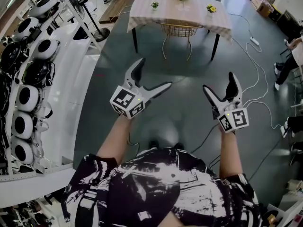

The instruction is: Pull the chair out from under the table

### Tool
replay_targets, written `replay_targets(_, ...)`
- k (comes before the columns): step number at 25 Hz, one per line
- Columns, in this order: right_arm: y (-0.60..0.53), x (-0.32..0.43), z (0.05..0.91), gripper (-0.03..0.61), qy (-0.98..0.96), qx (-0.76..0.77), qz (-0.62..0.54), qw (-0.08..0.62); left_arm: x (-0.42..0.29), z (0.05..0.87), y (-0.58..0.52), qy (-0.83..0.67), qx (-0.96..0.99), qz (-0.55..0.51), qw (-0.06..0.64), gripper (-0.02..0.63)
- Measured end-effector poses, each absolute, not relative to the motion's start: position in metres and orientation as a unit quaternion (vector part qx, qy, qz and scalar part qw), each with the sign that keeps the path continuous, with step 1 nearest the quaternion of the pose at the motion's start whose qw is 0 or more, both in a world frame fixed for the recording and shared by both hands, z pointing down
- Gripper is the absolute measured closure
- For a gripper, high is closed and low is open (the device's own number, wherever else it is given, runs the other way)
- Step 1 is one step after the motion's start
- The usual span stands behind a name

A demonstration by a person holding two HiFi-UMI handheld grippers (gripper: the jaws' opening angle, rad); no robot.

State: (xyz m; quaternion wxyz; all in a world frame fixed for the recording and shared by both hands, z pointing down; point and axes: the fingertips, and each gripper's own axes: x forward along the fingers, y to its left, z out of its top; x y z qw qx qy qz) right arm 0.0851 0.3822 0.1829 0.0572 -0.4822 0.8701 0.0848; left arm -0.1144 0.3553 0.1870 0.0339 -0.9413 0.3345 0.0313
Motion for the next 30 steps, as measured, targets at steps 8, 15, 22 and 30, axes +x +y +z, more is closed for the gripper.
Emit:
replay_targets(8, 0.376, 0.054, 0.188, 0.064, 0.866, -0.489, 0.086, 0.050, -0.134, 0.196, 0.345, 0.312, -0.949, 0.026, 0.029, 0.080)
replay_targets(15, 0.373, 0.024, 0.191, 0.066, 0.858, -0.503, 0.092, 0.055, -0.154, 0.201, 0.330, 0.286, -0.957, 0.021, 0.037, 0.080)
replay_targets(22, 0.362, 0.019, 0.195, 0.067, 0.855, -0.508, 0.091, 0.050, -0.152, 0.205, 0.313, 0.273, -0.961, 0.025, 0.032, 0.080)
replay_targets(30, 0.292, 0.042, 0.193, 0.068, 0.862, -0.493, 0.096, 0.065, -0.127, 0.207, 0.256, 0.284, -0.958, 0.015, 0.037, 0.080)
